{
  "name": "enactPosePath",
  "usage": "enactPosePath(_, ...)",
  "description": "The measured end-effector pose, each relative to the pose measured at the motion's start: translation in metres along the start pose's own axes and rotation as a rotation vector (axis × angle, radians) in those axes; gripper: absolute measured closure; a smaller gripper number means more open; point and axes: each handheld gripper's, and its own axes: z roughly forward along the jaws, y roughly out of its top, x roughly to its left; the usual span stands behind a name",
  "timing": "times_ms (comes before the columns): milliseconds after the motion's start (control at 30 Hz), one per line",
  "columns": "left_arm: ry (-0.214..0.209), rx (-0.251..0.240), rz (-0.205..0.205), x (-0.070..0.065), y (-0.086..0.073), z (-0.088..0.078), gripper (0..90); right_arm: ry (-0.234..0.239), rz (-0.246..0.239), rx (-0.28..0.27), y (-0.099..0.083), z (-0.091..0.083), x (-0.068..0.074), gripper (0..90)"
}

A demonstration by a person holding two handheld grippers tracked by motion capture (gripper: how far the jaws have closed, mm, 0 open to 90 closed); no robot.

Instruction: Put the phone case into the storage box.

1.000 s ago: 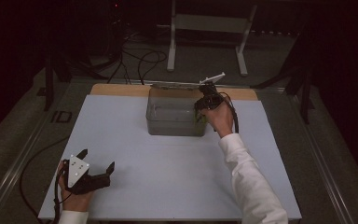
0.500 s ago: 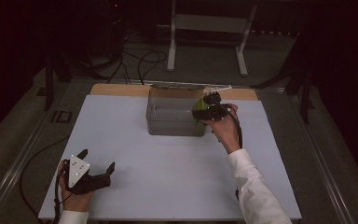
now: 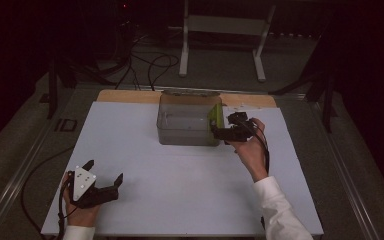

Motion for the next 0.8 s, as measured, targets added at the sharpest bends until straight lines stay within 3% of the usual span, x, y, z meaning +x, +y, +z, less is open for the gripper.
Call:
enactPosePath(267, -0.001, 0.0, -0.004, 0.0, 0.0, 0.0, 0.0, -0.004, -0.021, -0.094, -0.033, -0.022, 0.007, 12.5)
enactPosePath(367, -0.003, 0.0, -0.007, 0.0, 0.0, 0.0, 0.0, 0.007, -0.02, -0.081, -0.043, -0.029, 0.007, 10.6)
enactPosePath(800, -0.014, -0.021, -0.012, 0.0, 0.004, -0.004, 0.0, -0.007, -0.037, -0.158, -0.08, -0.061, 0.004, 10.4)
